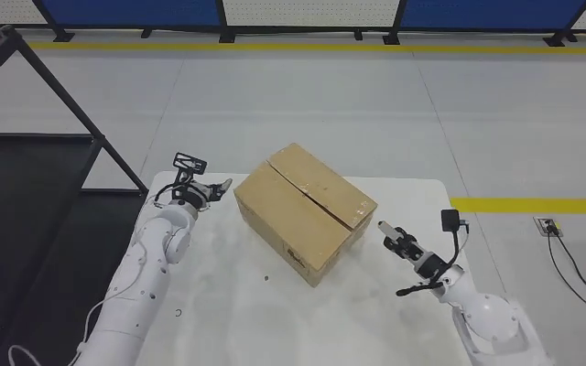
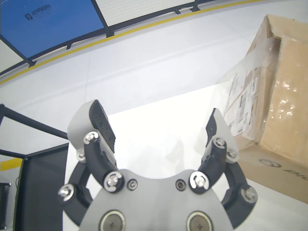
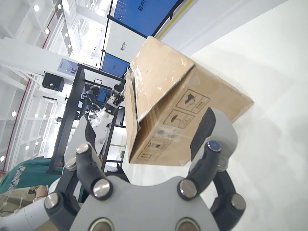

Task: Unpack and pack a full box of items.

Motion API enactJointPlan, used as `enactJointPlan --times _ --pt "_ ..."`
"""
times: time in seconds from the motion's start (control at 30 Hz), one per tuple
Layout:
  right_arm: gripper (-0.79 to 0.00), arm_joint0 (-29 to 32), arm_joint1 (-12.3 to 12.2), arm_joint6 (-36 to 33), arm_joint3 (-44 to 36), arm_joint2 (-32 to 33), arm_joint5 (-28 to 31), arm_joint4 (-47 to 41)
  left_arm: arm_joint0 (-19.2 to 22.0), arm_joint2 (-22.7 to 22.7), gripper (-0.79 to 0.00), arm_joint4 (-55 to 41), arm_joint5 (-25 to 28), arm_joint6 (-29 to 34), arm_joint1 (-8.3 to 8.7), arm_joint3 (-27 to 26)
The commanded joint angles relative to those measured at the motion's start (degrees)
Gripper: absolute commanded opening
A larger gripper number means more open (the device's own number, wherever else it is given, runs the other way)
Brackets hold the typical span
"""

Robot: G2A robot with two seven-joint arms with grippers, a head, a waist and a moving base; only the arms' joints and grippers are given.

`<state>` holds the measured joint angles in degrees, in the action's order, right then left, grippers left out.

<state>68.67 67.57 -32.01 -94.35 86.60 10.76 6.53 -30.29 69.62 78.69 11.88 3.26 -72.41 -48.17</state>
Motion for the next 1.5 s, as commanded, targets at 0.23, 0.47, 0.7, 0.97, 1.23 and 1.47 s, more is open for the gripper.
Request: enactJointPlan --times 0.23,0.47,0.7,0.97,1.23,1.47 --pt "0.000 5.48 -0.72 0.24 -2.90 3.90 -0.37 0.64 4.16 -4.77 0.000 3.48 5.82 -3.65 -1.17 7.15" --pt "0.000 3.91 -0.91 -0.18 -2.36 2.91 -1.87 2.66 1.65 -3.84 0.000 1.53 7.60 -6.12 -0.88 4.95" --pt "0.000 1.15 -1.13 -1.25 -1.67 1.77 -3.32 5.28 -4.20 -2.53 0.000 1.42 7.64 -5.23 -0.05 -3.08" --pt "0.000 0.47 -1.18 -0.42 -1.68 1.44 -5.41 7.54 -10.59 -0.42 0.000 1.59 7.04 -2.99 0.93 -12.18" --pt "0.000 0.02 -1.00 1.79 -0.58 0.52 -5.15 6.55 -15.47 0.64 0.000 1.68 7.16 -1.16 1.47 -19.05" --pt "0.000 -3.14 -0.85 0.45 3.40 -0.01 -3.11 0.99 -19.98 1.27 0.000 3.07 8.23 0.04 2.04 -24.91"
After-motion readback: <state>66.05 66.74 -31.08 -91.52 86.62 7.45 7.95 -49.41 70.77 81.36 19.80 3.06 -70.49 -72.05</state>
